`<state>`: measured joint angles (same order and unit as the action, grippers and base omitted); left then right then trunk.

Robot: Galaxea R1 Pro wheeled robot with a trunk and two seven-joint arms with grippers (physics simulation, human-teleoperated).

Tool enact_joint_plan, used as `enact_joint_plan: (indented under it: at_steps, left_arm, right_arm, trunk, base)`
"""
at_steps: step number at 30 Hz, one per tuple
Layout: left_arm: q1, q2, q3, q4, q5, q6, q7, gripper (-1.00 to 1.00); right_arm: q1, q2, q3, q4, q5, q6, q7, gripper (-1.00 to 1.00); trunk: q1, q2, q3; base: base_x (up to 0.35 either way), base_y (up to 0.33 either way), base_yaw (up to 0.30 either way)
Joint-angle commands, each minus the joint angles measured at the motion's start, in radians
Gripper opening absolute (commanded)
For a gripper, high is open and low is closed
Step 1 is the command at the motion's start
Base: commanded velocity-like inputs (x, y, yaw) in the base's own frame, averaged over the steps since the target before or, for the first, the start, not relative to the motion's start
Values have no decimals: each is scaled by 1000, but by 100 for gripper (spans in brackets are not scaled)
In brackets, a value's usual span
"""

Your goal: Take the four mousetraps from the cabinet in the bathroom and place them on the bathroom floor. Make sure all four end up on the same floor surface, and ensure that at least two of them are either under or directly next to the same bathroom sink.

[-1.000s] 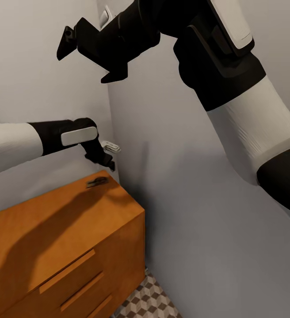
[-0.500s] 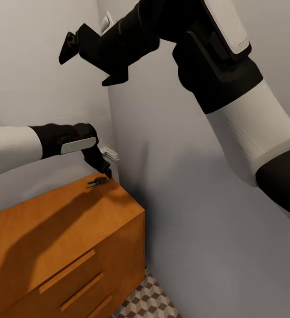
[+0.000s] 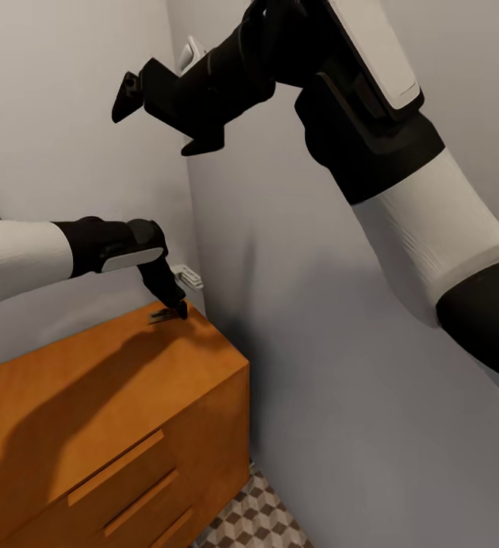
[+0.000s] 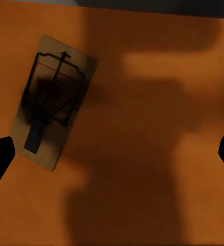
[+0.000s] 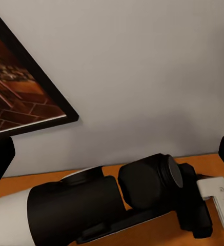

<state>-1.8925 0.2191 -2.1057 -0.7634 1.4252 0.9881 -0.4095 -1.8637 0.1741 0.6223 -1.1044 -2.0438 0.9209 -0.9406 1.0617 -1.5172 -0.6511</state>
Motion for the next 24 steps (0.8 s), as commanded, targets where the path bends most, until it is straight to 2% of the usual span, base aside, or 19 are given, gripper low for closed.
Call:
enact_joint_plan:
  at_steps: [1,12,24]
  left_arm:
    - [-2,0,-4,-2,-7,-3,-11,100]
    - [8,0,-10,-3,-12,-57,-24,100]
    - [10,0,-40,-4,-13,-83,-37,100]
  right_arm:
    - [0,0,0,0,-8,1,-10,100]
    - [4,0,0,-3,-3,2,-10,100]
    - [4,0,1,-3,-3,2,-10,100]
  trunk:
    - [0,0,-1]
    - [0,0,-1]
    - [0,0,-1]
  base:
    - [0,0,0]
    - [0,0,0]
    - [0,0,0]
